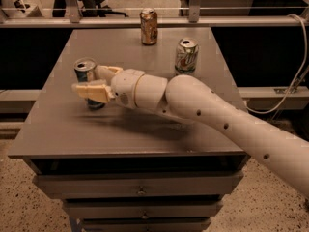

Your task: Place redbull can upright

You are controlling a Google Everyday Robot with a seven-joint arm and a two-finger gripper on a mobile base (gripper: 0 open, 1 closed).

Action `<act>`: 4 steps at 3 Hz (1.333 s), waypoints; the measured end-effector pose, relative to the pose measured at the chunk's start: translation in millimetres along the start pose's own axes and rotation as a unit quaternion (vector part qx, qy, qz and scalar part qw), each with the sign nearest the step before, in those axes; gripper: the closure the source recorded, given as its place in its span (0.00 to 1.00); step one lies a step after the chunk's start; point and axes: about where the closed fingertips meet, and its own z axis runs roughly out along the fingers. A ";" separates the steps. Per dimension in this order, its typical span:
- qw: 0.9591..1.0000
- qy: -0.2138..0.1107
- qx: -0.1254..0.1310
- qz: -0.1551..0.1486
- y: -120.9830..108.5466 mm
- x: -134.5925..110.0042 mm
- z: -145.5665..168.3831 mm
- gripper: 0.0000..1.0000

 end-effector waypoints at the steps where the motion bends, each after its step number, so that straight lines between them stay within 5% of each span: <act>1: 1.000 0.014 0.007 -0.007 2.2 1.0 -18.9 0.00; 3: 0.995 0.073 0.029 -0.058 -20.6 -28.2 -95.1 0.00; 4: 0.995 0.085 0.009 -0.059 -10.9 -24.9 -96.2 0.00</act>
Offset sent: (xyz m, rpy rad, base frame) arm -0.0247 -0.0906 0.0211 -0.1951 -0.0346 -0.0434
